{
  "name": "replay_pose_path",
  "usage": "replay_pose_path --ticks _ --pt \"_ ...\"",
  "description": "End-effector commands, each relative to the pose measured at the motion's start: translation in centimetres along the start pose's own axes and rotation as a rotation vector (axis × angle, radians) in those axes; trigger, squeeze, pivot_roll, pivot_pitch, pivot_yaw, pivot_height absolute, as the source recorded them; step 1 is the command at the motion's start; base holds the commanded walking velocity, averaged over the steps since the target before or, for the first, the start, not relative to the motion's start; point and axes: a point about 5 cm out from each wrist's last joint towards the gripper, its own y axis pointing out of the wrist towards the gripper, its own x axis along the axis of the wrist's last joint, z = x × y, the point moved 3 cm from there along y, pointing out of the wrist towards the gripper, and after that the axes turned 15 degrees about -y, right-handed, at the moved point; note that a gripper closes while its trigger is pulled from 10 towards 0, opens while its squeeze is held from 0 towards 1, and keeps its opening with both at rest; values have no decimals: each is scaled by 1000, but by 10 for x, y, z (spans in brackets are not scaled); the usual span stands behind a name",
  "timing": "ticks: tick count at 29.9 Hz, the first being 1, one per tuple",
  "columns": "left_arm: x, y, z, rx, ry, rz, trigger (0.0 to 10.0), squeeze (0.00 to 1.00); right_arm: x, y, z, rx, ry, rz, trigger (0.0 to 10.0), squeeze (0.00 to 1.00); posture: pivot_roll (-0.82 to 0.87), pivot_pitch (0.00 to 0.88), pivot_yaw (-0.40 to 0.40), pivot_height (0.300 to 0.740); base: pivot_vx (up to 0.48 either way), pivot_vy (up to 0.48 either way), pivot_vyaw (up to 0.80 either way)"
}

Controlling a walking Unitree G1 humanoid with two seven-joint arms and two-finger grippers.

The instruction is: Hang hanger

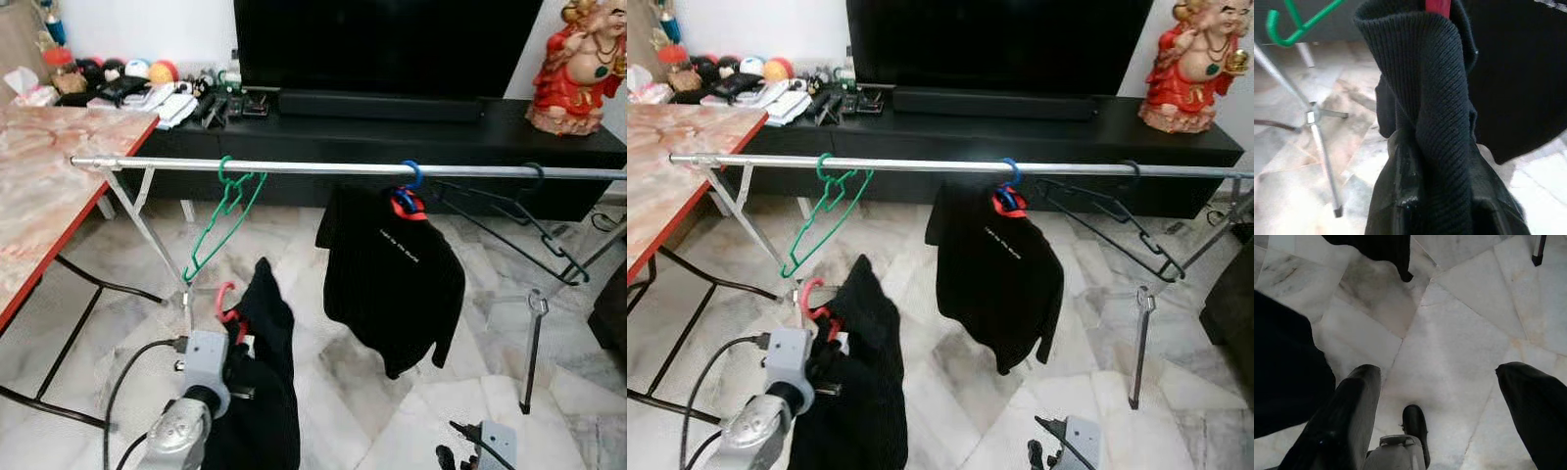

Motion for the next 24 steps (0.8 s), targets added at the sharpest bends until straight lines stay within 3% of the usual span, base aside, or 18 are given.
replay_pose_path --ticks 1,3,12,19,24 --pt "16 0 1 4 7 -65 10000 0 -1 0 -2 -9 14 5 10000 0 16 72 -6 740 0 -428 0" --pt "20 -2 12 46 17 -78 10000 0 0 0 -2 -8 13 5 10000 0 25 55 -9 740 0 -428 0" --pt "19 -7 19 80 39 -78 10000 0 -2 0 -1 -7 20 13 10000 0 19 24 -7 740 27 -420 0" --pt "15 -12 19 74 71 -86 10000 0 -4 0 -1 -5 17 19 10000 0 22 14 -9 740 0 0 0" --pt "14 -14 16 52 24 -82 10000 0 -5 -1 -3 -5 14 21 10000 0 25 17 -15 740 0 0 0"
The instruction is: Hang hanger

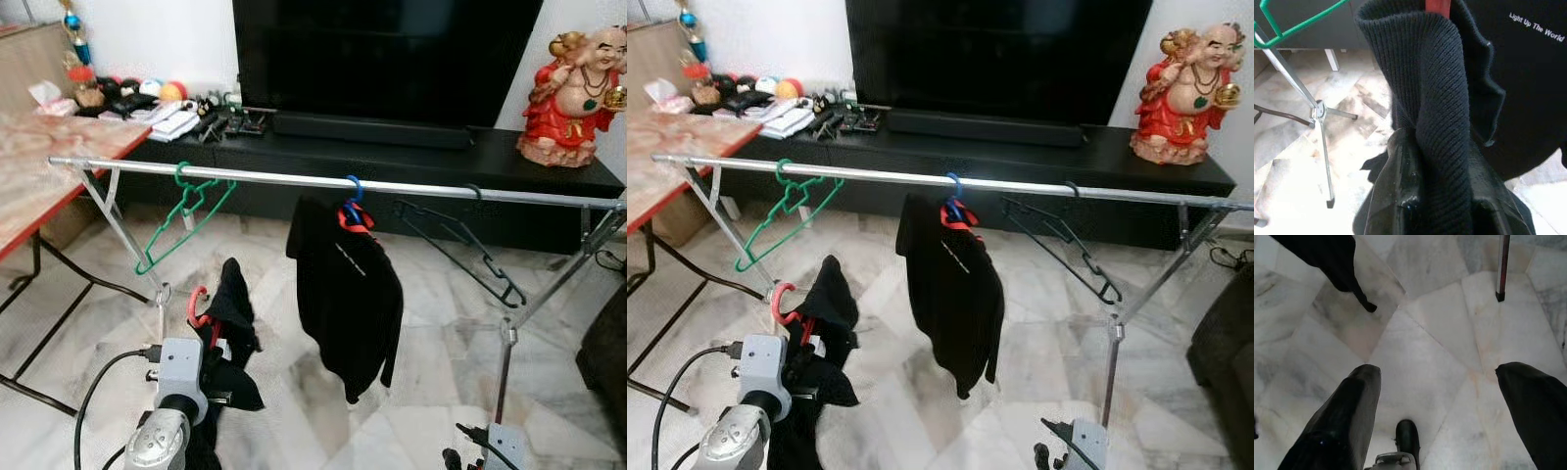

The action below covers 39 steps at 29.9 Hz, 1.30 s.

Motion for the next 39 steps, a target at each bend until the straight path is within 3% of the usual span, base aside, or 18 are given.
replay_pose_path --ticks 1,15,39 --pt "15 1 -2 -24 3 -57 10000 0 0 0 1 6 9 5 10000 0 26 28 -18 740 0 0 0" --pt "21 0 2 -5 27 -67 10000 0 3 0 -2 1 0 2 10000 0 34 92 -23 740 280 0 0" --pt "23 -6 7 29 44 -74 10000 0 5 1 -2 -4 6 -10 10000 0 40 119 -24 740 371 0 0"
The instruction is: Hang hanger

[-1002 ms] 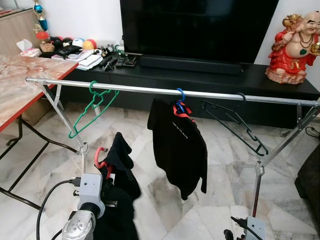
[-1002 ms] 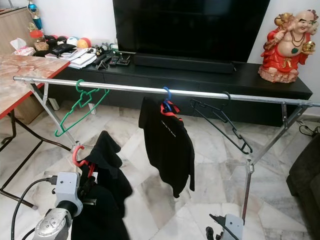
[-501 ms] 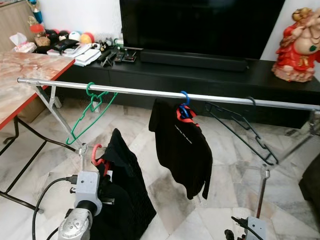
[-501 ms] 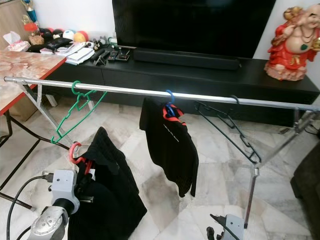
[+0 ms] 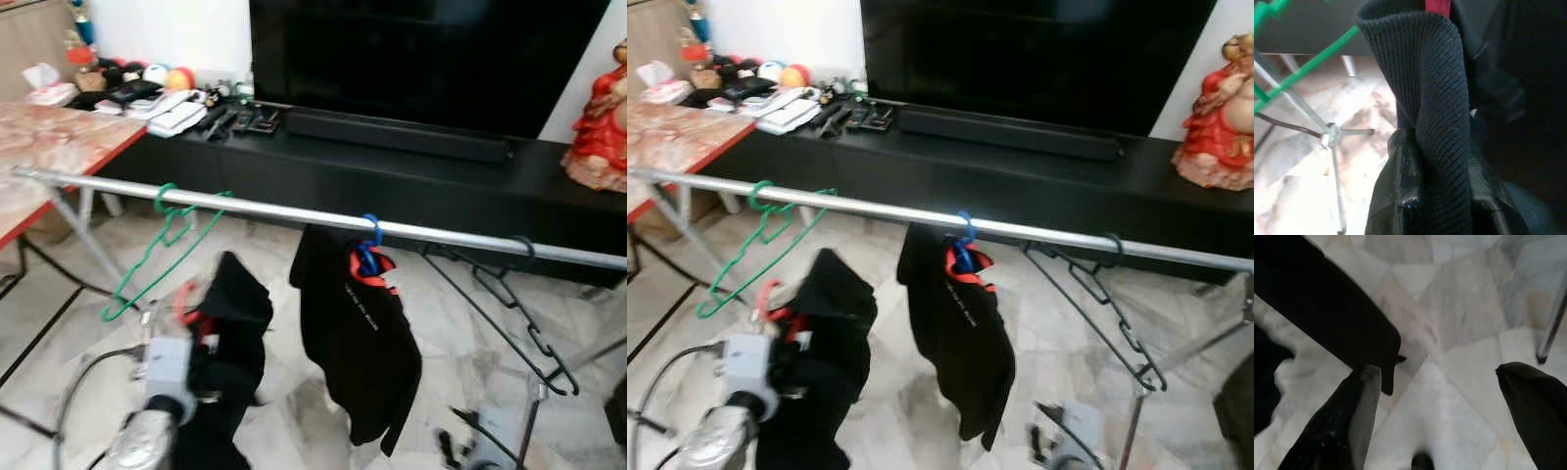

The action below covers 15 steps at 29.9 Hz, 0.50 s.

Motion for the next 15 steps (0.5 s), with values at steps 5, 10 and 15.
replay_pose_path --ticks 5,10,15 --pt "10 1 -5 -11 6 -40 10000 0 -10 -3 -13 -26 3 31 10000 0 41 129 -24 740 370 0 0" --pt "14 0 -3 0 10 -71 10000 0 -9 -2 -12 -23 0 29 10000 0 42 136 -23 740 136 0 0" --pt "14 -3 -2 -7 14 -75 10000 0 -9 -2 -12 -23 0 27 10000 0 42 136 -23 740 0 0 0"
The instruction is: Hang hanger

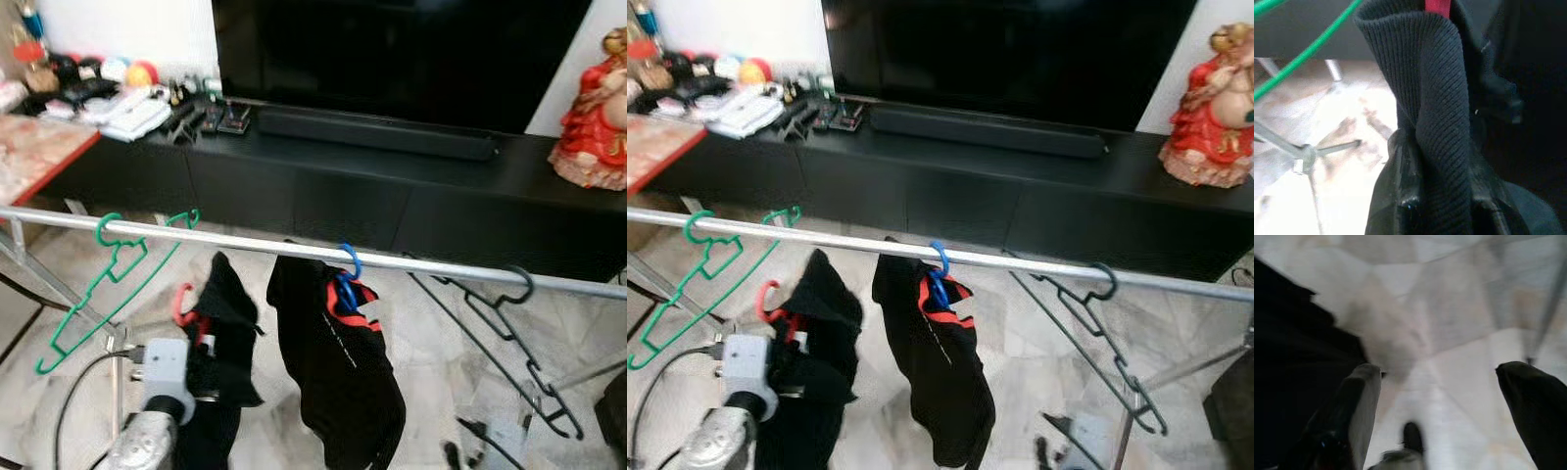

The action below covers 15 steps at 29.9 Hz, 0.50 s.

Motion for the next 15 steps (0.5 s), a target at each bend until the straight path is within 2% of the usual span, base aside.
replay_pose_path --ticks 1,5,10,12,15 --pt "12 -2 -6 -33 4 -63 10000 0 -9 -3 -13 -30 0 26 10000 0 48 141 -26 740 0 0 0" --pt "17 -3 -9 -80 57 -86 10000 0 -9 -3 -13 -28 -6 26 10000 0 50 142 -27 740 0 0 0" --pt "19 -2 -2 -63 63 -86 10000 0 -9 -3 -13 -28 -10 25 10000 0 49 142 -27 740 0 0 0" --pt "27 0 -10 -148 23 -110 10000 0 -9 -3 -14 -30 -11 23 10000 0 50 142 -29 740 0 0 0" --pt "31 2 -21 -245 39 -104 10000 0 -8 -3 -14 -28 -11 20 10000 0 49 138 -32 740 0 0 0"
